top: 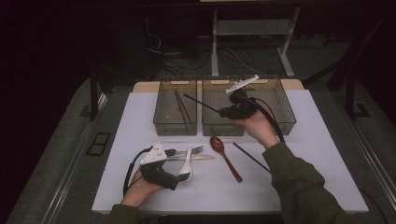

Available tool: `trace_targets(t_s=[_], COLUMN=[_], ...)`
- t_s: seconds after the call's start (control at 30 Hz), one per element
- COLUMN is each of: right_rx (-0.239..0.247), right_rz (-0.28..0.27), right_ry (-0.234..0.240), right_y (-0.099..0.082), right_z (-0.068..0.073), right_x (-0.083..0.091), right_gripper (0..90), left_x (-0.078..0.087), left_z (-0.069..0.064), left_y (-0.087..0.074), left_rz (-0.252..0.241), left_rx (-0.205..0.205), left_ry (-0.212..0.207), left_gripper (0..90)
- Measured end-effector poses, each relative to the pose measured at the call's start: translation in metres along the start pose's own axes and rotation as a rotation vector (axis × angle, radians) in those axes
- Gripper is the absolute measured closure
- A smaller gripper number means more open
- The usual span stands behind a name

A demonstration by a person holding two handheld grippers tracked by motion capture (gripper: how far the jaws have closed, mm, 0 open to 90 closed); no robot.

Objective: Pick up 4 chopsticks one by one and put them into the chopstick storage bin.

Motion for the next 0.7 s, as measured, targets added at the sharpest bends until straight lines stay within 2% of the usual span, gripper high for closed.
trace_targets(t_s=[0.43, 0.7], right_rx=[-0.01, -0.016], right_rz=[0.026, 0.069], right_ry=[-0.036, -0.07], right_y=[0.039, 0.057], right_z=[-0.002, -0.003], right_x=[-0.051, -0.087], right_gripper=[85.6, 85.6], left_x=[0.001, 0.002], left_z=[0.0, 0.001], left_y=[0.001, 0.002], left_rz=[-0.012, -0.022], left_rx=[-0.002, 0.002], left_ry=[-0.005, -0.01], left_gripper=[0.0, 0.0])
Point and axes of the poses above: each handheld gripper's, and its own axes: x roughly backward along the jaws, y roughly out of its top, z roughly to its left, the point moved 4 cm from there along -x, roughly forward along the jaws, and after that the axes turned 14 degrees about y, right-handed, at the moved point
